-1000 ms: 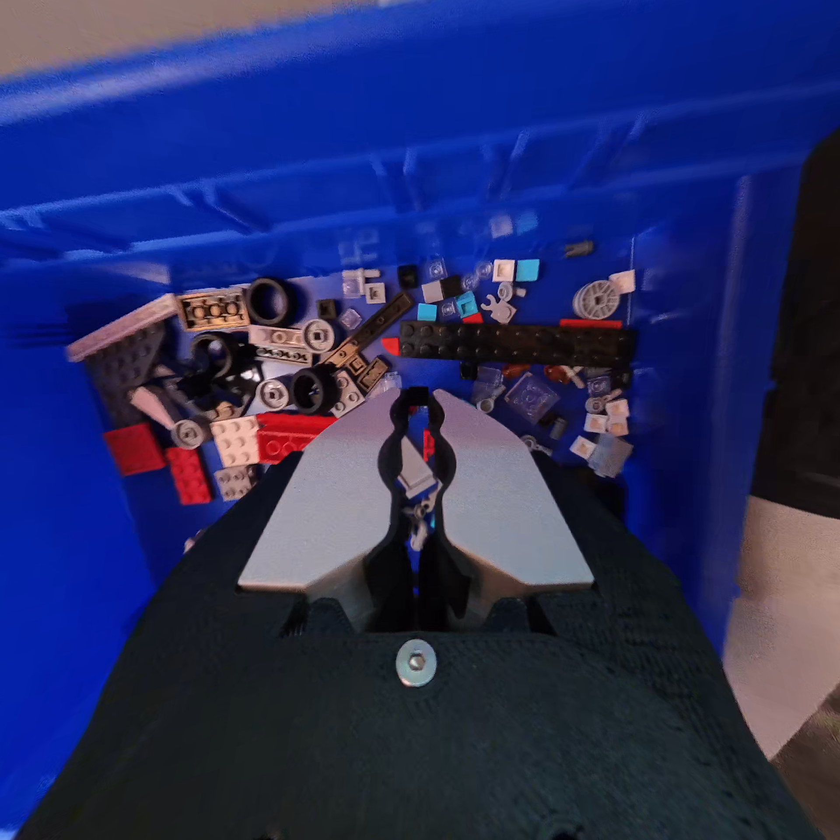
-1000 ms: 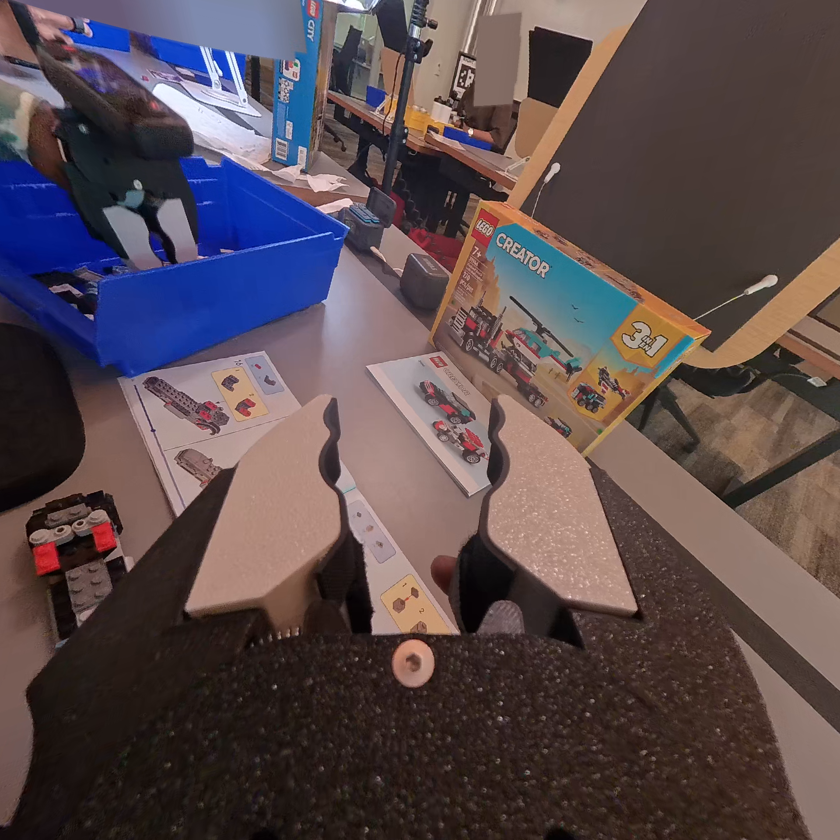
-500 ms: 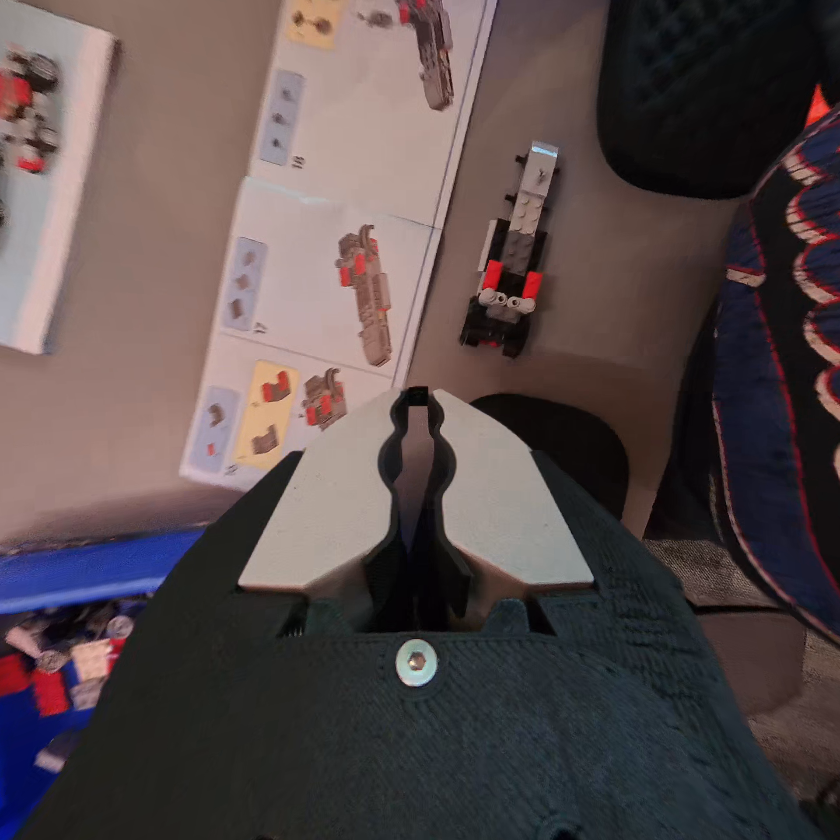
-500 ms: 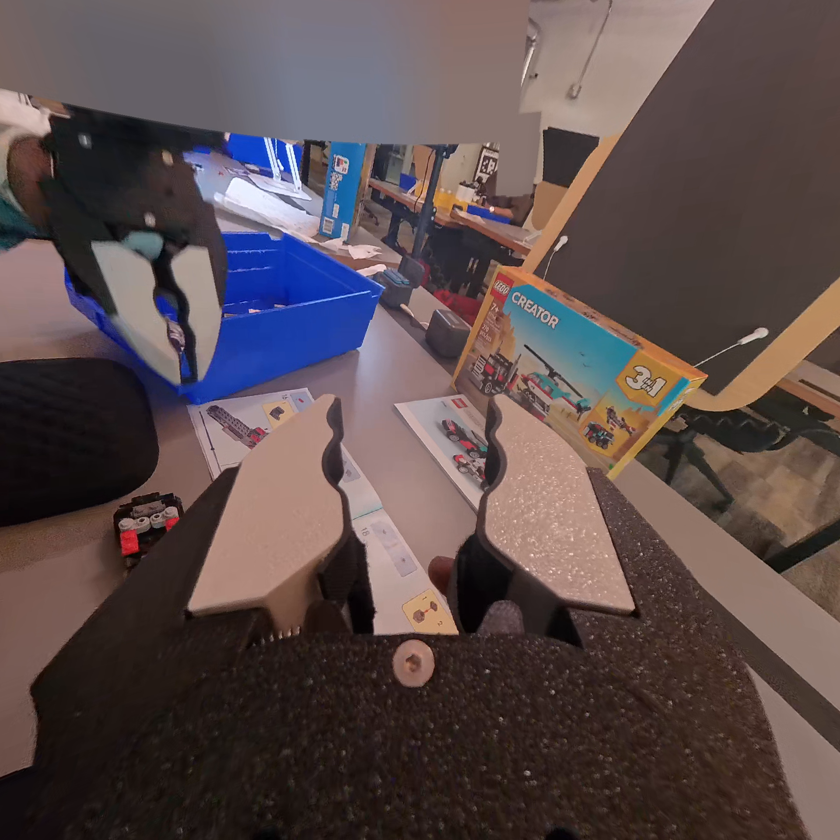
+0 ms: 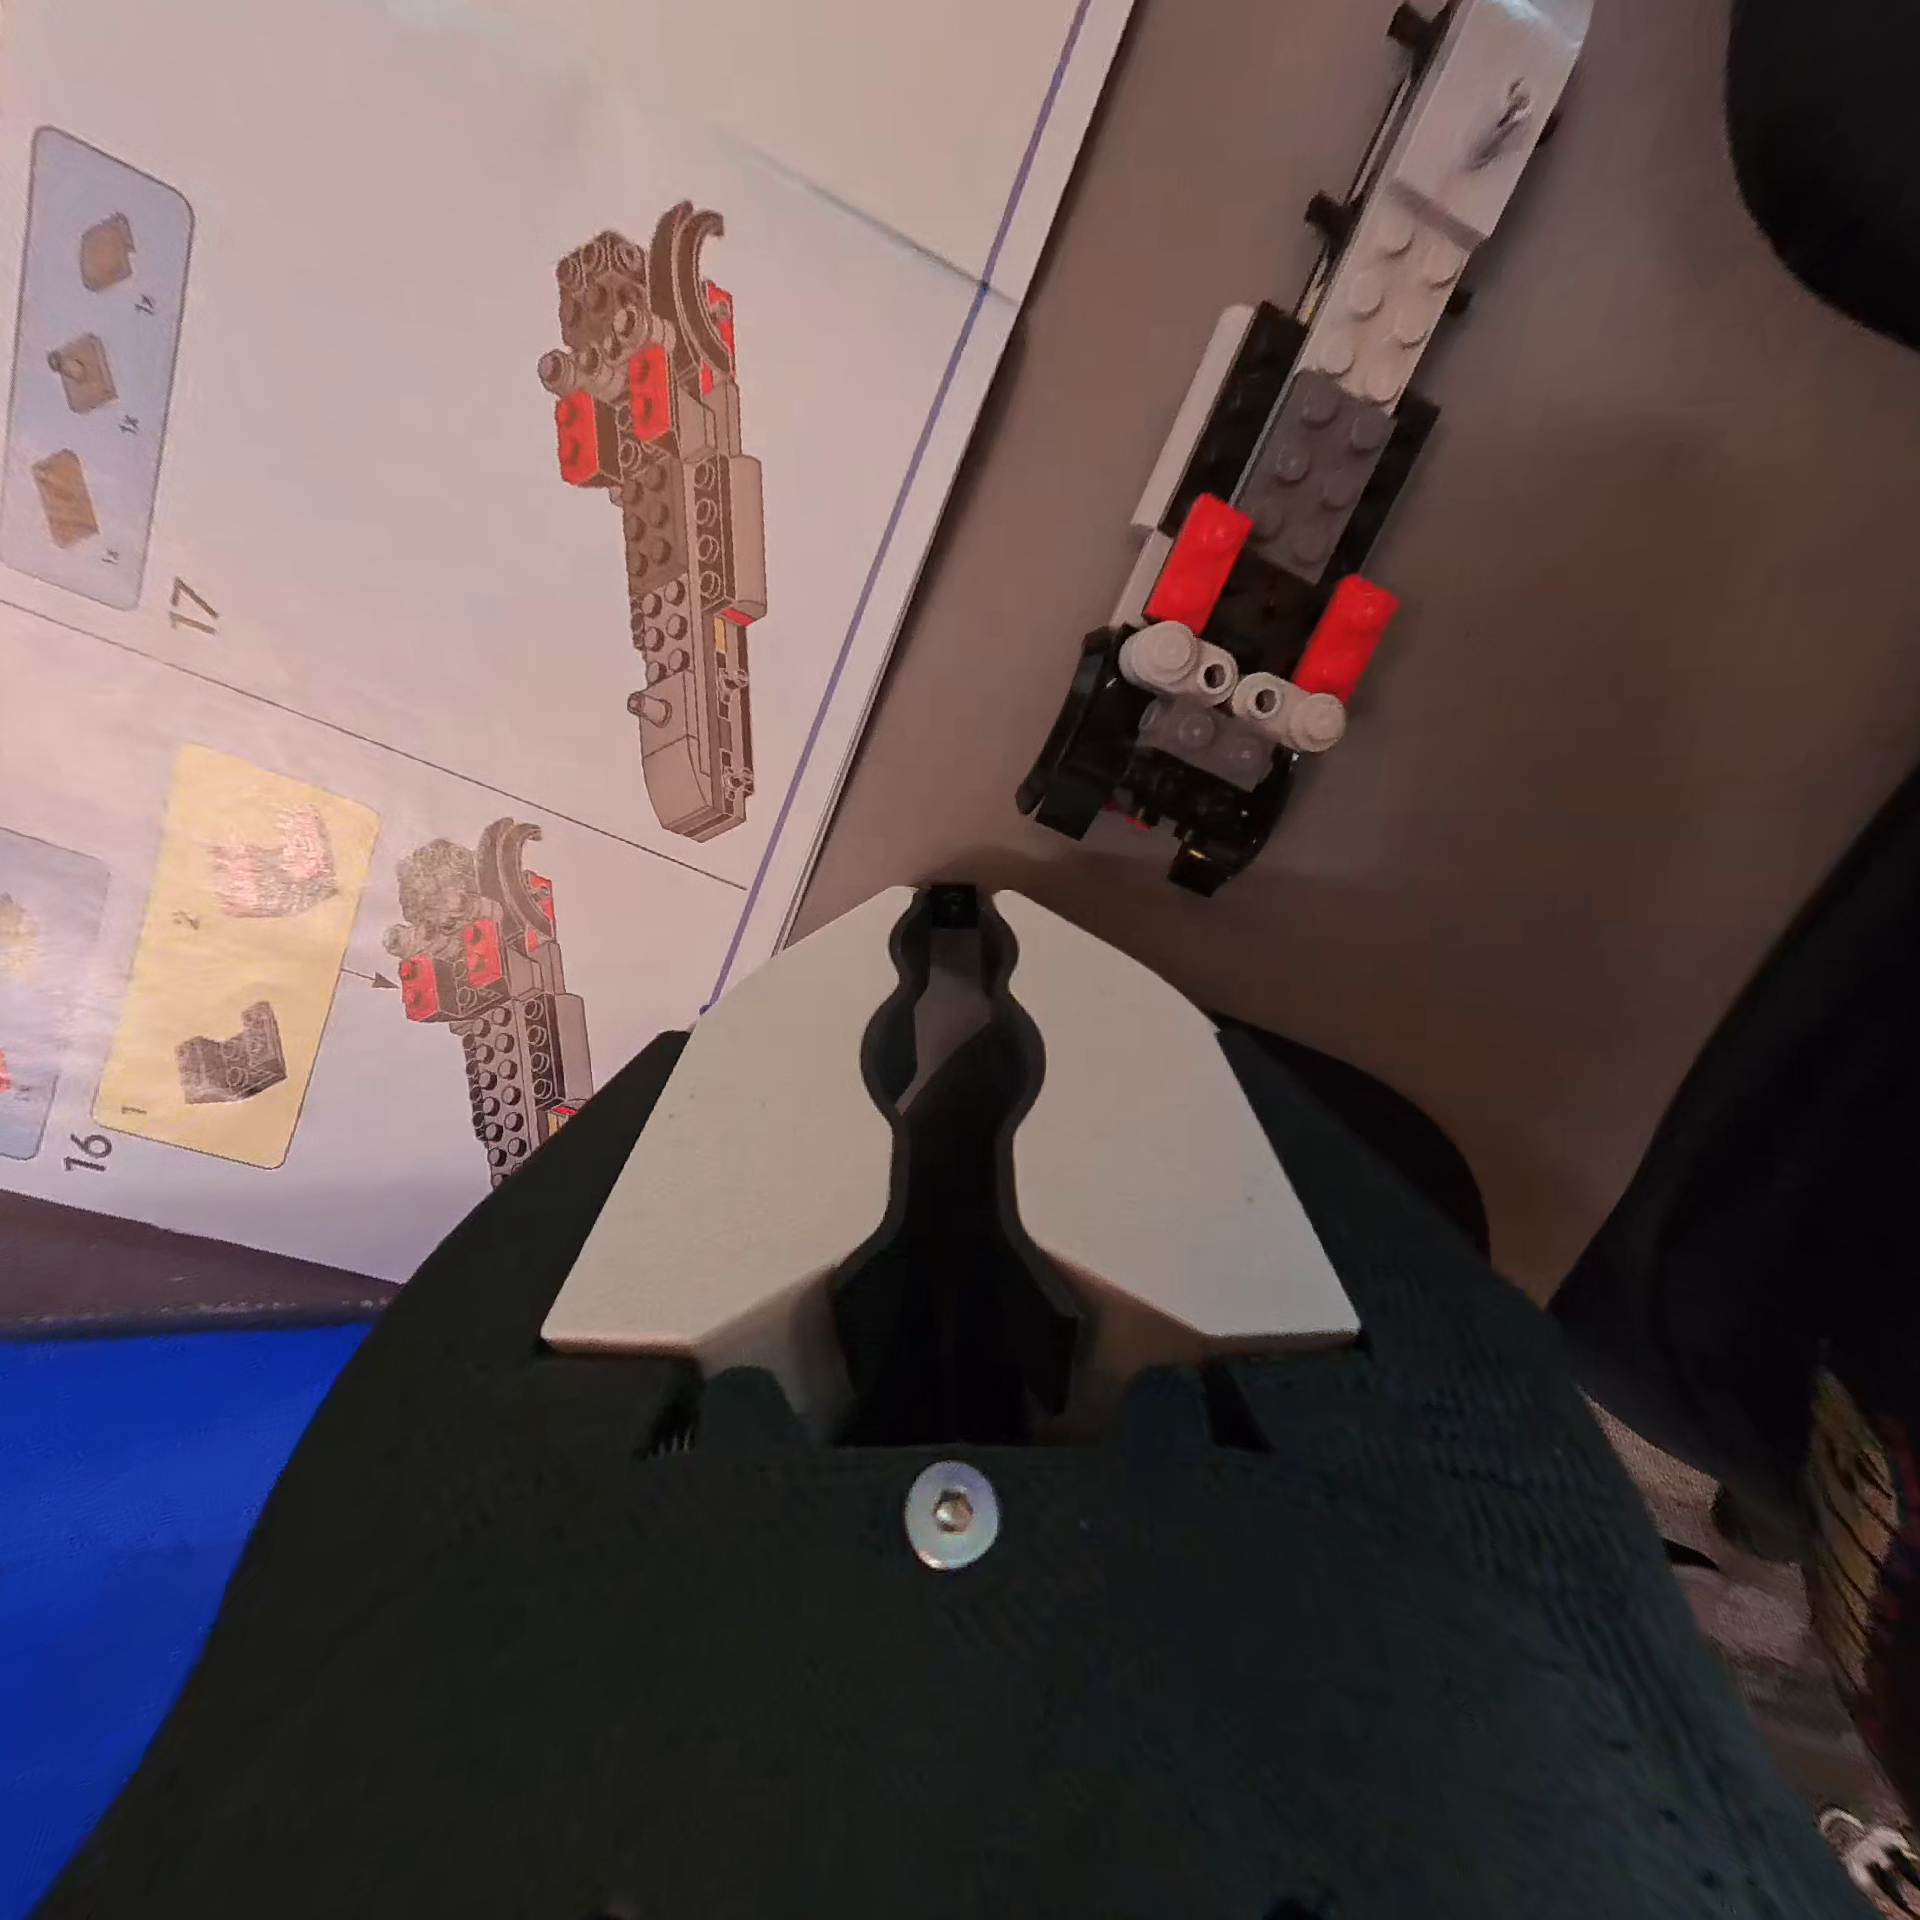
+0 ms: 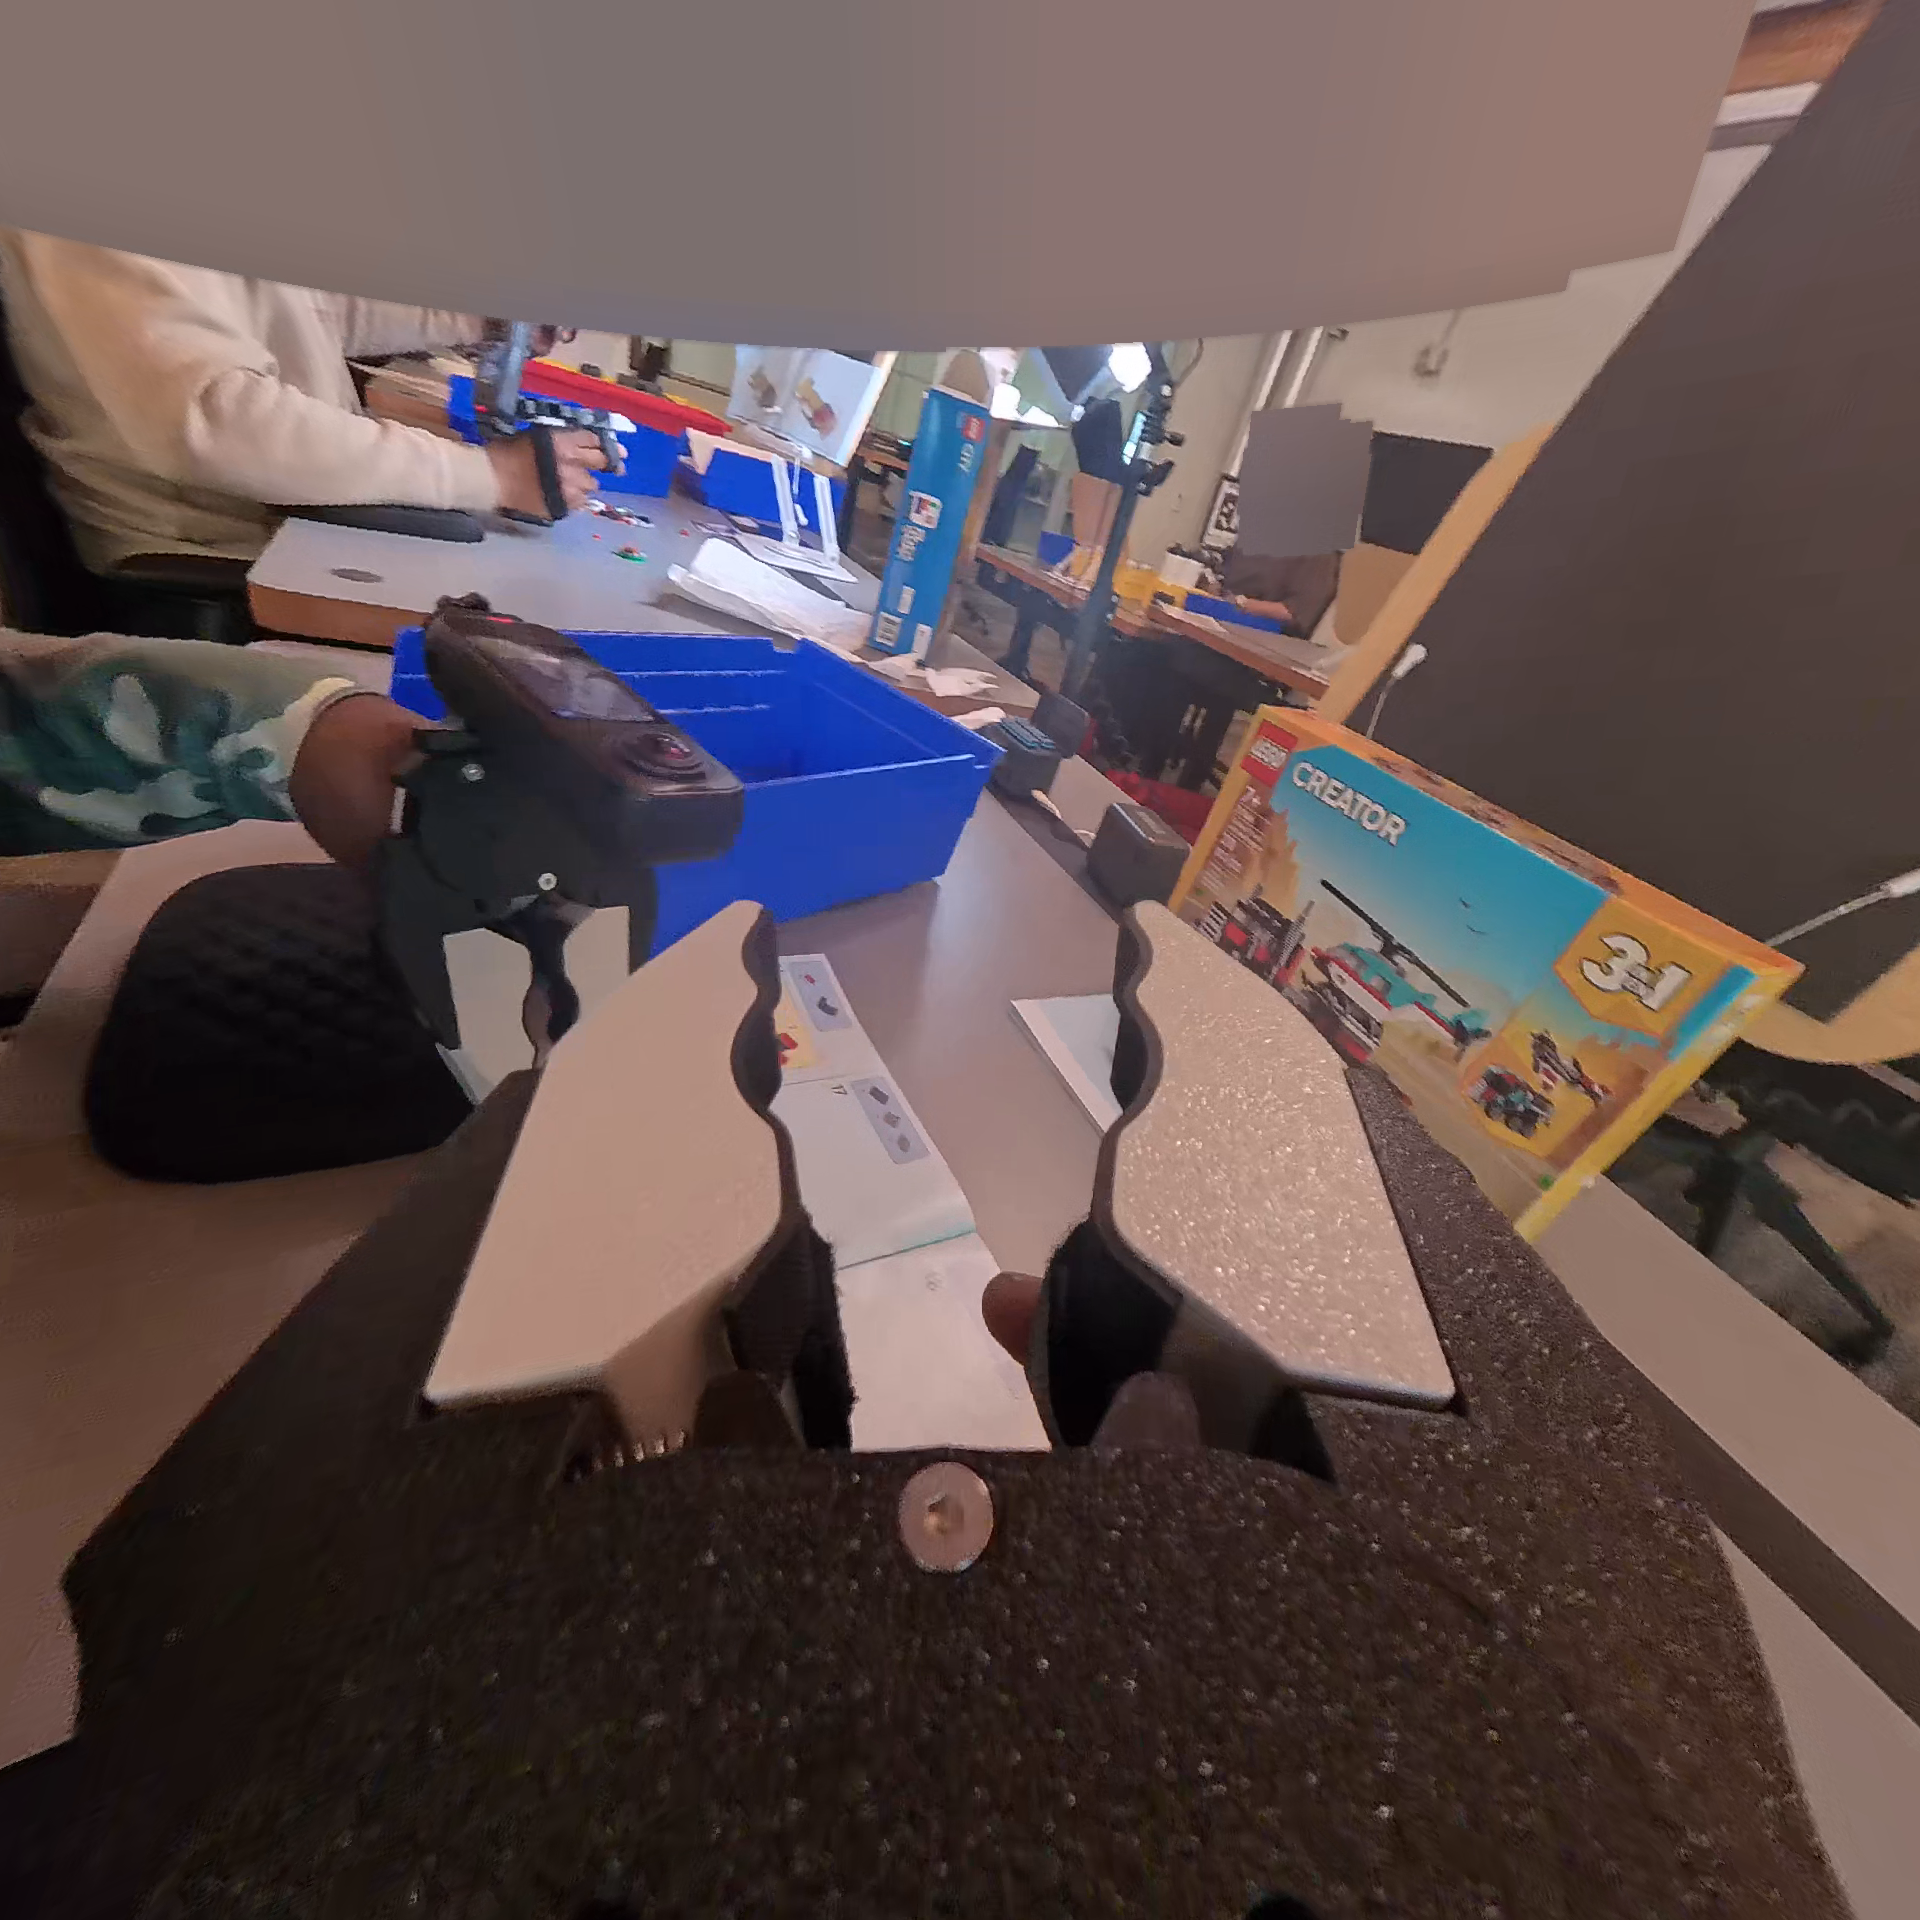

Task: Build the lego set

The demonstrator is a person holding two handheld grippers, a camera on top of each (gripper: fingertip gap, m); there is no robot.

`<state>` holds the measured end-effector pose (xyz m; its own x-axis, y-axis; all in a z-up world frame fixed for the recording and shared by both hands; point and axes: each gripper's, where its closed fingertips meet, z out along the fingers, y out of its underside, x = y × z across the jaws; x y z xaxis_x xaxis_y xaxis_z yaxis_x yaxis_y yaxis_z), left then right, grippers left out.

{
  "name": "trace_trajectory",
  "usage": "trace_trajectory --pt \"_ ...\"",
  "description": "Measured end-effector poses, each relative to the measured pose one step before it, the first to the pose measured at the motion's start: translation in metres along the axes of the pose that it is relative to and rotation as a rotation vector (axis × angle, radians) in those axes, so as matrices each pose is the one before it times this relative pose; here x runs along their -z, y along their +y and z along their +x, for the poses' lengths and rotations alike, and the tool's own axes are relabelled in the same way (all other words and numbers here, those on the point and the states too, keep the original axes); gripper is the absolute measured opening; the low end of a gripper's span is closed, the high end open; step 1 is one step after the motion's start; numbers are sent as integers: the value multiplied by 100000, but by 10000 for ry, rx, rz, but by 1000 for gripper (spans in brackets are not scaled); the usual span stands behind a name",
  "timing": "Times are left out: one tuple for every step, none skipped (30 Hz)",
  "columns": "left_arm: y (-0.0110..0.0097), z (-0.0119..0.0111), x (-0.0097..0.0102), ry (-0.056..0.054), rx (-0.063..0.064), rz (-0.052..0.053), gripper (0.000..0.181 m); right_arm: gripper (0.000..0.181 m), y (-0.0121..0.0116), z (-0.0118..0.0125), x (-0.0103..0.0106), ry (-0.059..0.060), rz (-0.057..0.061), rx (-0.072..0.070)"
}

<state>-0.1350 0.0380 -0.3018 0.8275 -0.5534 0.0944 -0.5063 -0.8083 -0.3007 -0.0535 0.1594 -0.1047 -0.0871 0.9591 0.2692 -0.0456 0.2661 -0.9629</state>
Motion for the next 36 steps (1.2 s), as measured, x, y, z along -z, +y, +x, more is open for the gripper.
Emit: trace_trajectory --pt "-48 112 58 58 -27 56 11 63 -70 -289 16 -138 72 85" --pt "-16 76 31 37 7 11 12 63 -76 -238 21 -116 67 70" --pt "-14 31 19 0 4 18 14 63 -107 -156 52 -77 82 60" --pt "-56 5 38 -20 -9 48 17 63 -172 -78 99 -33 132 64" --pt "-70 -13 53 -24 -6 61 19 62 -246 -37 160 -8 192 71" --pt "-51 -11 41 -15 6 59 20 62 -286 23 205 17 226 41" --pt "-23 10 25 10 25 45 21 62 -315 69 250 44 241 -8" --pt "-3 52 5 49 36 35 22 62 -349 106 291 56 262 -26" --pt "33 94 -13 76 34 27 22 62 -362 129 301 72 284 -26" --pt "76 80 -31 70 29 -6 23 62 -350 121 297 68 280 -26" --pt "119 26 -28 33 22 -44 25 61 -302 120 261 61 250 -23" --pt "93 -39 5 -13 15 -40 27 61 -238 102 234 53 200 -20" --pt "39 -48 59 -28 12 -2 27 61 -199 113 191 62 146 -7" --pt "-48 -23 150 -20 11 58 27 60 -157 149 175 87 99 22" --pt "-161 -18 240 -28 11 134 27 59 -124 213 177 136 54 64" --pt "-220 -30 312 -46 11 201 27 58 -92 327 184 205 37 96" --pt "-293 -8 391 -44 -5 270 27 58 -95 383 199 240 59 91" --pt "-404 -6 456 -54 -26 385 27 57 -108 362 204 222 101 50" --pt "-539 -74 552 -105 -5 507 27 55 -76 379 219 228 120 -7" --pt "-577 -110 636 -124 25 563 28 54 -25 389 218 236 110 -45" --pt "-569 -117 733 -126 70 568 28 53 -20 359 219 205 110 -38" --pt "-541 -162 803 -147 148 548 28 53 -96 336 206 190 142 -35" --pt "-447 -174 810 -127 211 476 28 51 -206 277 191 144 163 -43" --pt "-277 -97 807 -63 243 351 27 50 -110 222 140 92 113 -30" --pt "-82 -34 793 -6 248 212 27 50 -81 172 111 58 89 -56" --pt "58 30 788 30 212 97 27 48 -78 162 79 46 71 -86" --pt "155 34 787 20 136 26 27 47 -65 133 65 36 71 -89" --pt "202 -67 784 -59 69 0 27 46 -63 80 61 15 63 -70" --pt "201 -212 775 -158 39 -13 27 45 -59 69 56 10 46 -52" --pt "265 -343 772 -219 36 -41 27 45 -40 94 36 42 30 -46" --pt "319 -484 764 -272 53 -60 27 44 -8 145 21 82 8 -47" --pt "352 -649 743 -338 88 -60 27 43 25 154 5 96 -9 -41" --pt "386 -772 667 -365 129 -46 27 43 23 124 -17 75 -16 -33" --pt "412 -780 565 -326 172 -31 27 42 37 78 -21 37 -24 -26" --pt "476 -733 429 -262 212 -52 27 41 29 55 -23 26 -27 -26" --pt "583 -677 312 -223 219 -121 27 41 56 95 -45 48 -41 -33"
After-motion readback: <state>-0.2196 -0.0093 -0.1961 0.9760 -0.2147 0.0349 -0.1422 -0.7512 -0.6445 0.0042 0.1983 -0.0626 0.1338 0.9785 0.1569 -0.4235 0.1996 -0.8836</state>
